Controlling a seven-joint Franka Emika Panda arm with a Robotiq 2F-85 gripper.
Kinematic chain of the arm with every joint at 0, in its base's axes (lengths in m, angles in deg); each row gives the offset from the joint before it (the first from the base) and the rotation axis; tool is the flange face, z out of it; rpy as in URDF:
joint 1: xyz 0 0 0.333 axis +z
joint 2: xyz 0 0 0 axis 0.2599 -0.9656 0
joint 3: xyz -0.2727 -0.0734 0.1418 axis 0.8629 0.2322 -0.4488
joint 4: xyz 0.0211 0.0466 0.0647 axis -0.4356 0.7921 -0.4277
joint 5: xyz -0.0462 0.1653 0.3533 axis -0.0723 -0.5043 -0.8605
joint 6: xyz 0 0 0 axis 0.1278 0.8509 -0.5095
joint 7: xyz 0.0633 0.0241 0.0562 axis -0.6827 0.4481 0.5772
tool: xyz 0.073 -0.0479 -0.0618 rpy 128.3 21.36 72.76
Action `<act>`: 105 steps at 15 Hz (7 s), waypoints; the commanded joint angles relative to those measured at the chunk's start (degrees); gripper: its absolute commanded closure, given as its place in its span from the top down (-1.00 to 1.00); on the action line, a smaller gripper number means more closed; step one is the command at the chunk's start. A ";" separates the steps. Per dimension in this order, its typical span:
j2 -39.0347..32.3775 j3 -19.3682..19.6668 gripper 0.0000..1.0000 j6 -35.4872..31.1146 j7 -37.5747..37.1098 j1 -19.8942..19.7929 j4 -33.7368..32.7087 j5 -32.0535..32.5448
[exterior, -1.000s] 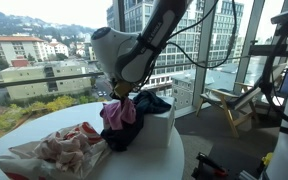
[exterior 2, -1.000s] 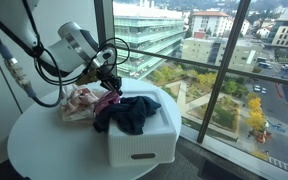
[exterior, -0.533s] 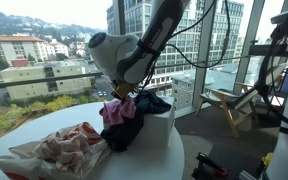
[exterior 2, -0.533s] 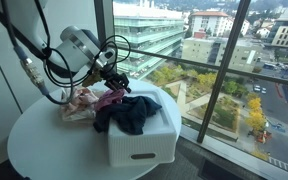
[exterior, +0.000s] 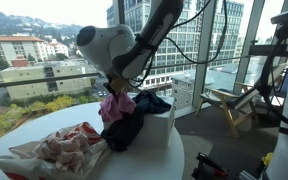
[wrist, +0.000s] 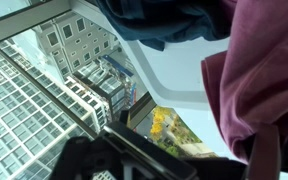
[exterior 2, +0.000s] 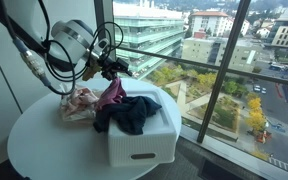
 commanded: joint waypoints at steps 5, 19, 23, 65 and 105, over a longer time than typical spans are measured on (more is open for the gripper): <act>0.08 -3.32 1.00 14.66 0.37 1.68 -0.44 13.10; -0.37 -5.69 1.00 -14.43 22.33 -10.42 6.20 -37.55; -0.91 -13.40 1.00 -12.86 36.29 -14.43 4.77 -57.41; -13.26 -0.55 -0.98 -10.91 53.45 5.24 0.79 -48.16; -22.89 0.73 -0.15 -30.39 56.85 16.05 -7.79 -38.67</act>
